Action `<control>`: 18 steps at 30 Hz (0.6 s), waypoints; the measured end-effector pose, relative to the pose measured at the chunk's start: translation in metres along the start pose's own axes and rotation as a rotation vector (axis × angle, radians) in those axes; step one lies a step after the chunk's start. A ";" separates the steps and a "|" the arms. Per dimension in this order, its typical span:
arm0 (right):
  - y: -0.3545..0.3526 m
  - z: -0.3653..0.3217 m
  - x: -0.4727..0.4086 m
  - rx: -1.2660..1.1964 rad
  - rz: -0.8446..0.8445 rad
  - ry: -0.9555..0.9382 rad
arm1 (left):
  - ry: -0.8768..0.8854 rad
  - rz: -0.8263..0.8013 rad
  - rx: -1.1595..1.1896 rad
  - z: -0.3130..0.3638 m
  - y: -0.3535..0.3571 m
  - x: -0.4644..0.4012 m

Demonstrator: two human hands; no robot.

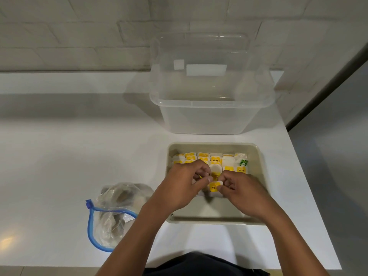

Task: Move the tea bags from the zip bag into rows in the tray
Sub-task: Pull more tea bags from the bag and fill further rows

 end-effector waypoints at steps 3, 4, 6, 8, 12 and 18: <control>0.010 0.013 -0.001 0.109 -0.111 0.070 | 0.031 0.094 -0.019 0.001 -0.009 0.002; 0.013 0.016 -0.001 0.107 -0.129 0.093 | 0.036 0.116 -0.029 0.001 -0.011 0.003; 0.016 0.018 -0.003 0.082 -0.111 0.127 | 0.038 0.135 -0.050 0.000 -0.013 0.006; 0.017 0.019 -0.007 0.077 -0.059 0.142 | 0.036 0.142 -0.043 -0.002 -0.015 0.008; 0.020 0.024 -0.014 0.116 0.013 0.167 | 0.050 0.149 -0.030 -0.001 -0.016 0.010; 0.022 0.031 -0.021 0.112 0.079 0.223 | 0.053 0.146 -0.032 -0.002 -0.016 0.010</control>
Point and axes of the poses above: each hand's wrist, its own x-axis away from the middle knuckle, its own y-axis out of the palm, z = x × y, the point moved 6 cm from there along -x, towards the middle knuckle, and after that the axes turned 6 degrees about z, right-handed, at the moved point
